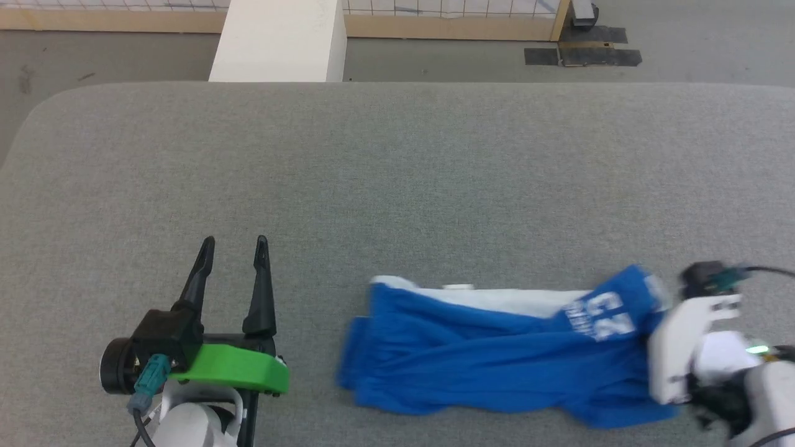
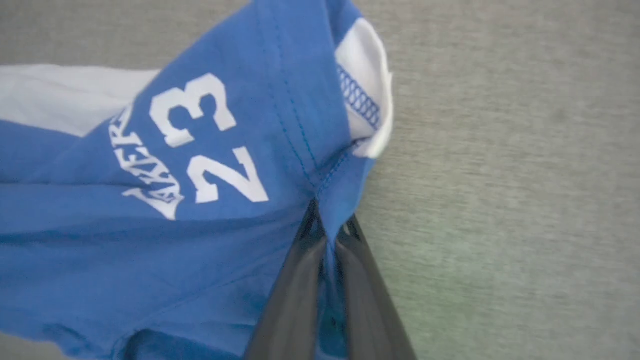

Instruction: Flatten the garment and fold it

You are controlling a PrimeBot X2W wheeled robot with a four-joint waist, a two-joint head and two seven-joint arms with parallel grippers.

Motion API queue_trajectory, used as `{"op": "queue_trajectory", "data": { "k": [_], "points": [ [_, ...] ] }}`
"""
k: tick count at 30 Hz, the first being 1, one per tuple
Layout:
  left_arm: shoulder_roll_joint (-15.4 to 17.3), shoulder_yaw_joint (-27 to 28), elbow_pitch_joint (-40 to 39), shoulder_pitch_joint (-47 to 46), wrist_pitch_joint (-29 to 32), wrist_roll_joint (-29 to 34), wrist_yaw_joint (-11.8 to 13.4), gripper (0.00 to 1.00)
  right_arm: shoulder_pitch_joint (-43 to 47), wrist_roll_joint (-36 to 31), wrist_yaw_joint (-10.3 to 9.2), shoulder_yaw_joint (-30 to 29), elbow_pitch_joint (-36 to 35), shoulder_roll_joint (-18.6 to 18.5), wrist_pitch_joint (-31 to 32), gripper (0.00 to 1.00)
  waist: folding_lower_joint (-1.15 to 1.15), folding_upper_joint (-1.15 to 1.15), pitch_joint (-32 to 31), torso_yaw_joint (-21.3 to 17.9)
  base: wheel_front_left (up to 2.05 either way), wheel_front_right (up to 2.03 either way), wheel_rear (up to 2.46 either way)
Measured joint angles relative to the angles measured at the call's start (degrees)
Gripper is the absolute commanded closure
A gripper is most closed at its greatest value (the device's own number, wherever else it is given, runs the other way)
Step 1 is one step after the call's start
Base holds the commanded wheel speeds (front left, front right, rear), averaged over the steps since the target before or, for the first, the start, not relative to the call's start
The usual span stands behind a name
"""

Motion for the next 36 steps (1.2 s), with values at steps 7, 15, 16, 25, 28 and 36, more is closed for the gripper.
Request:
{"op": "queue_trajectory", "data": {
  "k": [7,15,16,25,28,36],
  "points": [
    [-0.9,0.6,0.6,0.0,0.0,0.5,-0.9,0.0,-2.9,-4.4,-0.2,-8.1,5.2,-9.0,-0.6,1.0,0.0,0.0,-0.1,-0.3,0.0,0.0,0.0],
    [-1.8,1.1,2.0,0.0,0.0,0.5,-1.9,0.0,-5.4,-5.2,-0.2,-4.0,4.0,-13.4,1.7,1.0,0.0,0.0,-1.2,-0.7,0.0,0.0,0.0],
    [-1.9,1.2,2.1,0.0,0.0,0.5,-1.9,0.0,-5.4,-4.6,-0.2,-2.7,2.3,-13.9,3.1,1.0,0.0,0.0,-1.4,-0.8,0.0,0.0,0.0],
    [-3.0,1.5,2.5,0.5,0.0,0.6,-2.8,0.0,-3.5,6.6,-0.21,7.3,-19.1,-13.7,18.4,1.0,0.0,0.0,-3.3,-1.3,0.0,0.0,0.0],
    [-3.5,1.5,2.7,0.5,0.0,1.1,-3.1,0.0,-2.2,9.6,-0.21,9.8,-23.0,-10.9,21.0,1.0,0.0,0.0,-3.4,-1.2,0.0,0.0,0.0],
    [-3.8,2.2,3.3,0.7,0.0,1.8,-4.5,0.0,-2.0,10.6,-0.22,16.0,-21.6,-3.1,19.0,1.0,0.0,0.0,-3.7,-0.1,0.0,0.0,0.0]
  ]
}}
